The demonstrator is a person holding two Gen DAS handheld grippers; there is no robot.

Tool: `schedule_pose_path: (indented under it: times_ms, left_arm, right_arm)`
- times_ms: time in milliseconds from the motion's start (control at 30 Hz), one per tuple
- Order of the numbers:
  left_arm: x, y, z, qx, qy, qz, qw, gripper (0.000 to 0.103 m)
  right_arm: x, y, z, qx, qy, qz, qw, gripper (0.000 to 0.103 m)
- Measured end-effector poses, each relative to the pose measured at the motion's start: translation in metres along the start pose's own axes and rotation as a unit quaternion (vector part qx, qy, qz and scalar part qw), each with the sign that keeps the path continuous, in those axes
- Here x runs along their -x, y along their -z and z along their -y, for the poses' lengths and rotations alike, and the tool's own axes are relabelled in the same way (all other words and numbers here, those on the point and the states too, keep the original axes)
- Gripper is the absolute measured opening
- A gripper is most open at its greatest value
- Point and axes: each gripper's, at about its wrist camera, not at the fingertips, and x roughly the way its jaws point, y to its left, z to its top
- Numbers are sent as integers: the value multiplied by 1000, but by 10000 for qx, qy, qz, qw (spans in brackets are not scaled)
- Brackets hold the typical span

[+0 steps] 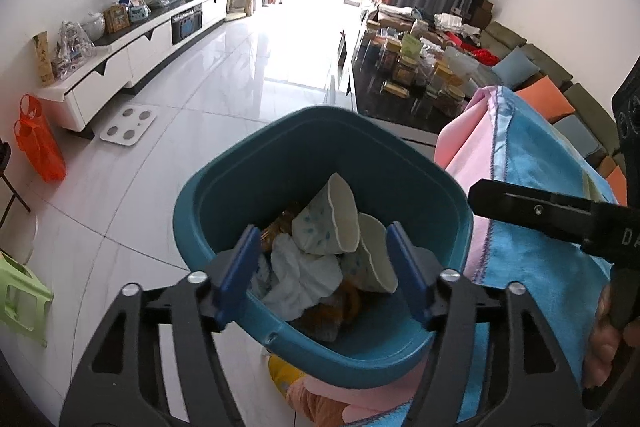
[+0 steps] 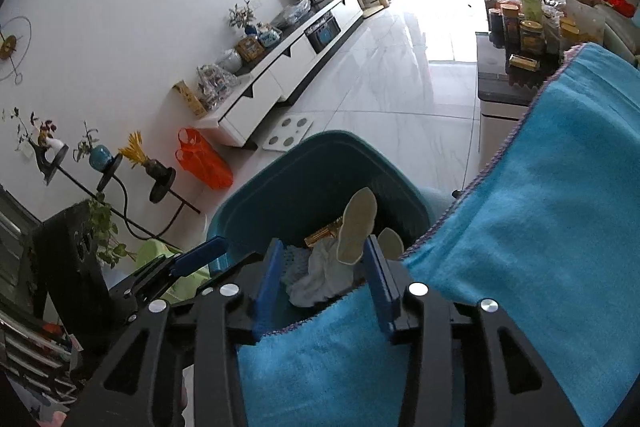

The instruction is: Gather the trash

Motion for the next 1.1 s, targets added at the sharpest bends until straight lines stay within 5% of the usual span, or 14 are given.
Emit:
schedule_pose_path:
  times_ms: [200, 600, 833, 1100]
  left_arm:
    - [26, 3, 10, -157, -100, 371, 9991, 98]
    - [94, 29, 60, -514, 132, 1492, 9874, 97]
    - [114, 42, 116, -1000, 266, 1942, 9755, 97]
    - [124, 55, 174, -1463, 444, 2288, 9614, 97]
  right_arm:
    - [30, 11, 7, 55, -14, 364, 9993, 55]
    - [126, 74, 32, 265, 669, 1498, 9861, 96]
    - [188, 123, 60, -13, 1652, 2254, 9602, 96]
    - [243, 170, 82, -367, 2663, 3049, 9137, 96]
